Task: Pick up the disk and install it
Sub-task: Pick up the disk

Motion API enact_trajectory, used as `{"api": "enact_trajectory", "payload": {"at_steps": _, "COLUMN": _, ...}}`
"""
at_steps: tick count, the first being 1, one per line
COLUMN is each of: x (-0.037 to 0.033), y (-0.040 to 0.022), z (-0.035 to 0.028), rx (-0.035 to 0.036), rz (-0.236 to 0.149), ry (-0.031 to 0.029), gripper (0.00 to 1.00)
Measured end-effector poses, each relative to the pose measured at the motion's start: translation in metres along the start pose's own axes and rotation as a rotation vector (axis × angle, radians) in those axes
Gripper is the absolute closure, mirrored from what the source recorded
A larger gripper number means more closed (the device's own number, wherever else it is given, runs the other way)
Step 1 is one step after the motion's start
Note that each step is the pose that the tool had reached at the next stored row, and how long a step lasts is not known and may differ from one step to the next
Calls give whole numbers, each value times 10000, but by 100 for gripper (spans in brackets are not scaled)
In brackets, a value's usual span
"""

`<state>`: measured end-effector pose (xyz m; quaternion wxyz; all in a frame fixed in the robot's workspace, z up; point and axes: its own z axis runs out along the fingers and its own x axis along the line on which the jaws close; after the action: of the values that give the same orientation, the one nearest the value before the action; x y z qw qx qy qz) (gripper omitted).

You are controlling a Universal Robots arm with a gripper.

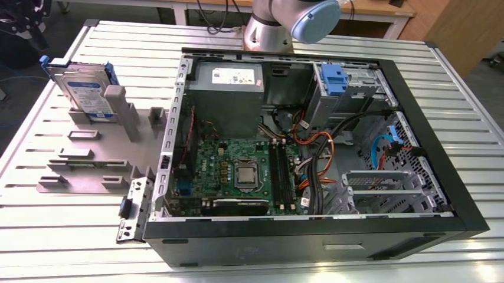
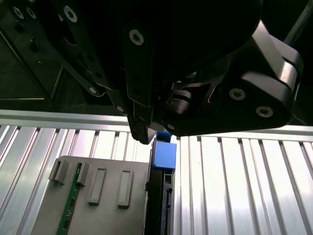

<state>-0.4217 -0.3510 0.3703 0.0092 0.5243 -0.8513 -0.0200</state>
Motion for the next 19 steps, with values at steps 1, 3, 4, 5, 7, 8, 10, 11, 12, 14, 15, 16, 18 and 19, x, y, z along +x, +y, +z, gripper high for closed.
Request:
{"api": "enact_trajectory", "payload": {"at_steps": 1, "x": 0, "y": 0, "z": 0, "rx": 0, "rz": -64, "ry": 3, "gripper": 89}}
{"api": "enact_trajectory", "payload": {"at_steps": 3, "x": 0, "y": 0, "z": 0, "rx": -1, "rz": -192, "ry": 8, "gripper": 89}}
{"api": "enact_trajectory", "payload": {"at_steps": 4, "x": 0, "y": 0, "z": 0, "rx": -1, "rz": -263, "ry": 11, "gripper": 89}}
{"api": "enact_trajectory", "payload": {"at_steps": 5, "x": 0, "y": 0, "z": 0, "rx": -2, "rz": -328, "ry": 15, "gripper": 89}}
{"api": "enact_trajectory", "payload": {"at_steps": 7, "x": 0, "y": -1, "z": 0, "rx": -2, "rz": -459, "ry": 20, "gripper": 89}}
{"api": "enact_trajectory", "payload": {"at_steps": 8, "x": 0, "y": -1, "z": 0, "rx": -3, "rz": -524, "ry": 23, "gripper": 89}}
{"api": "enact_trajectory", "payload": {"at_steps": 10, "x": -1, "y": -1, "z": 0, "rx": -3, "rz": -656, "ry": 29, "gripper": 89}}
{"api": "enact_trajectory", "payload": {"at_steps": 11, "x": -1, "y": -1, "z": 0, "rx": -4, "rz": -724, "ry": 32, "gripper": 89}}
{"api": "enact_trajectory", "payload": {"at_steps": 12, "x": -1, "y": -1, "z": 0, "rx": -4, "rz": -789, "ry": 35, "gripper": 89}}
{"api": "enact_trajectory", "payload": {"at_steps": 14, "x": -1, "y": -1, "z": 0, "rx": -5, "rz": -924, "ry": 41, "gripper": 89}}
{"api": "enact_trajectory", "payload": {"at_steps": 15, "x": -1, "y": -1, "z": 0, "rx": -5, "rz": -997, "ry": 44, "gripper": 89}}
{"api": "enact_trajectory", "payload": {"at_steps": 16, "x": -1, "y": -1, "z": 0, "rx": -6, "rz": -1073, "ry": 47, "gripper": 89}}
{"api": "enact_trajectory", "payload": {"at_steps": 18, "x": -1, "y": -1, "z": 0, "rx": -6, "rz": -1266, "ry": 55, "gripper": 89}}
{"api": "enact_trajectory", "payload": {"at_steps": 19, "x": -1, "y": -1, "z": 0, "rx": -7, "rz": -1393, "ry": 62, "gripper": 89}}
